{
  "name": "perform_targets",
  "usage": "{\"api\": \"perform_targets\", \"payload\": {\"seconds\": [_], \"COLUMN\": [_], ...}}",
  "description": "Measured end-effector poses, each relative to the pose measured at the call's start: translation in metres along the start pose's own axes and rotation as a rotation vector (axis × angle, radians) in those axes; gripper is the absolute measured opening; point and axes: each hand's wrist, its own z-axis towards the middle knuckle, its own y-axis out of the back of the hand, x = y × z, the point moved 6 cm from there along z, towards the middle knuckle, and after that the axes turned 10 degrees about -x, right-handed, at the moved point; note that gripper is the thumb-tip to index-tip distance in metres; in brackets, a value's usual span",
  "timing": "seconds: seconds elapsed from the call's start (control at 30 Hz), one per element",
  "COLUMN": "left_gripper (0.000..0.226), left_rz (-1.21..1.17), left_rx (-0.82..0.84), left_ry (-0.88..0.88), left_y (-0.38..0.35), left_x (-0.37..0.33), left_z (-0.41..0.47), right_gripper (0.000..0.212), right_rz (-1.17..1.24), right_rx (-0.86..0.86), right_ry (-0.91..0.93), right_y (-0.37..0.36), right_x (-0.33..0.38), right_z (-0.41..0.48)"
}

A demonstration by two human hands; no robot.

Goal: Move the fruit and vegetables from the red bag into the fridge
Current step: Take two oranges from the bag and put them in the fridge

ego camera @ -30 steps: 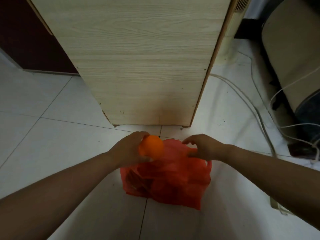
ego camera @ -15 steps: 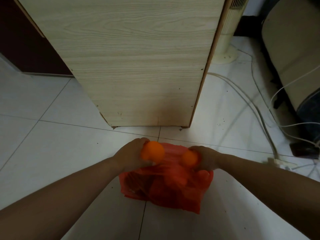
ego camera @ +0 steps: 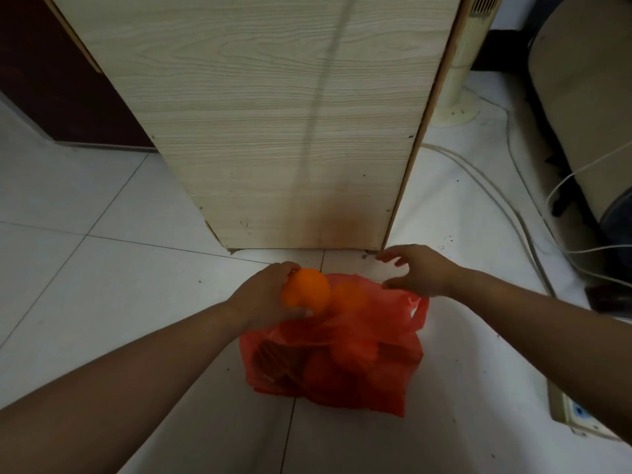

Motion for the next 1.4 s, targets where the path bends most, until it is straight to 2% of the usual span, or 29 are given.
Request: {"api": "perform_targets", "payload": {"seconds": [0.1,0.33,0.53,0.77,0.83,1.0,1.17,1.27,1.4], "left_gripper": [0.089,0.089,0.084,0.084,0.085,0.095,0.084,0.077,0.067], "left_rz": [0.003,-0.013,-0.158,-0.193,-0.184,-0.157,-0.256,-0.352,-0.448], "left_rx": [-0.022,-0.160,-0.211,-0.182,-0.183,-0.195,-0.199,-0.155,-0.118], "left_ry": [0.003,0.032,0.122,0.163,0.158,0.109,0.117,0.139,0.186], "left_y": [0.003,0.020,0.027,0.023,0.022,0.033,0.052,0.055,0.056], "left_x": [0.000,0.009,0.021,0.020,0.018,0.010,0.006,0.001,-0.003], "left_z": [0.000,-0.004,-0.008,-0.009,-0.008,-0.001,0.007,0.006,0.003], "right_gripper": [0.048,0.049,0.059,0.057,0.057,0.057,0.059,0.054,0.048], "right_rz": [0.043,0.027,-0.185,-0.200,-0.141,0.038,0.250,0.440,0.610], "right_rx": [-0.071,0.058,0.252,0.297,0.241,-0.037,-0.194,-0.219,-0.148], "right_ry": [0.076,0.183,0.114,0.114,0.129,0.151,0.064,0.043,-0.020], "right_y": [-0.003,-0.043,-0.075,-0.078,-0.067,-0.017,0.018,0.031,0.031], "right_x": [0.020,0.050,0.045,0.044,0.044,0.053,0.059,0.066,0.070], "right_z": [0.006,0.019,0.030,0.031,0.030,0.029,0.020,0.010,0.002]}}
